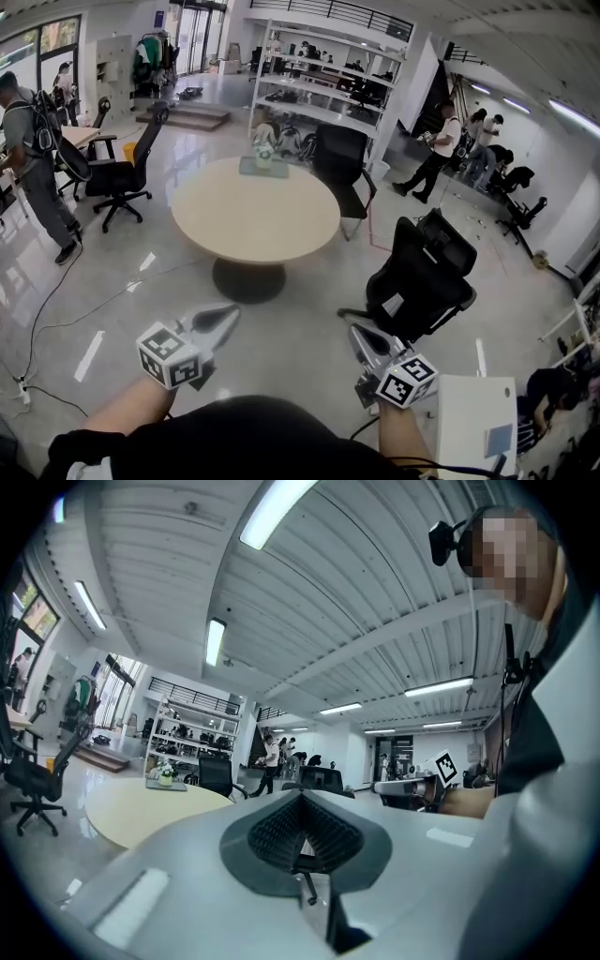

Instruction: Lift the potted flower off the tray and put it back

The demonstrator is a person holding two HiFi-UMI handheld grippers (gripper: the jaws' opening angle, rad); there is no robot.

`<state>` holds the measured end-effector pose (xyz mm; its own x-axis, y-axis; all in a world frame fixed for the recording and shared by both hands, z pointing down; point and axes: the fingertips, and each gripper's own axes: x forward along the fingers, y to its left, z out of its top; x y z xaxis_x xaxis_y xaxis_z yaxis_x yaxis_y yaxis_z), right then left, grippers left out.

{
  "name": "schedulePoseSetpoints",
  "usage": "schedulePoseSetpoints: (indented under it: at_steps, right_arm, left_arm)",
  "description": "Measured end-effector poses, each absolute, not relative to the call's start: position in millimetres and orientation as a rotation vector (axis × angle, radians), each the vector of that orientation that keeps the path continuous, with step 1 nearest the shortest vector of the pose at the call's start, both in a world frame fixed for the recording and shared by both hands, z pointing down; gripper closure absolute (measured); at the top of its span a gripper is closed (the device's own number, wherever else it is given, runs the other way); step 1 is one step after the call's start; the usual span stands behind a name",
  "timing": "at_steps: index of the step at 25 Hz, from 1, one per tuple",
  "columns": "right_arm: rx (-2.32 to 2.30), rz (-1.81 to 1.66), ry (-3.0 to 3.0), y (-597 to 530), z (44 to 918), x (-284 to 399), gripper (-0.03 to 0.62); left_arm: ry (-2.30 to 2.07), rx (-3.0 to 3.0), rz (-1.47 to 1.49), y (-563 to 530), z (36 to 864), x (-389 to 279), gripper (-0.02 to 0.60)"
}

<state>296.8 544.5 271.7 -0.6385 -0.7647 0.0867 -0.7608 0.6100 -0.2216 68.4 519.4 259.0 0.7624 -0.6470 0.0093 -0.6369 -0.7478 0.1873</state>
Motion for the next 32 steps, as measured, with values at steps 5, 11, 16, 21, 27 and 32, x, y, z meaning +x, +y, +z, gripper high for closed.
schedulePoseSetpoints:
  at_steps: [5, 11, 16, 21, 27, 32]
  right_arm:
    - [-1.335, -0.387, 2.797, 540, 282, 317, 0.580]
    - [-1.317, -0.405, 2.833, 515, 291, 303, 0.580]
    - [-1.360, -0.371, 2.839, 476, 281, 278, 0.580]
    - [-1.405, -0.321, 2.822, 428, 263, 238, 0.580]
    - [-1.456, -0.295, 2.764, 366, 256, 197, 0.580]
    - [-1.470, -0.294, 2.747, 322, 260, 165, 0.580]
  left_arm:
    - [-1.009, 2.769, -0.060, 518, 269, 88, 0.583]
    - [-1.013, 2.745, -0.070, 494, 276, 76, 0.583]
    - [-0.967, 2.764, -0.116, 451, 276, 56, 0.583]
    - [-0.926, 2.792, -0.134, 393, 261, 15, 0.583]
    - [-0.896, 2.829, -0.153, 323, 251, -35, 0.583]
    - [-0.894, 2.825, -0.140, 276, 257, -71, 0.583]
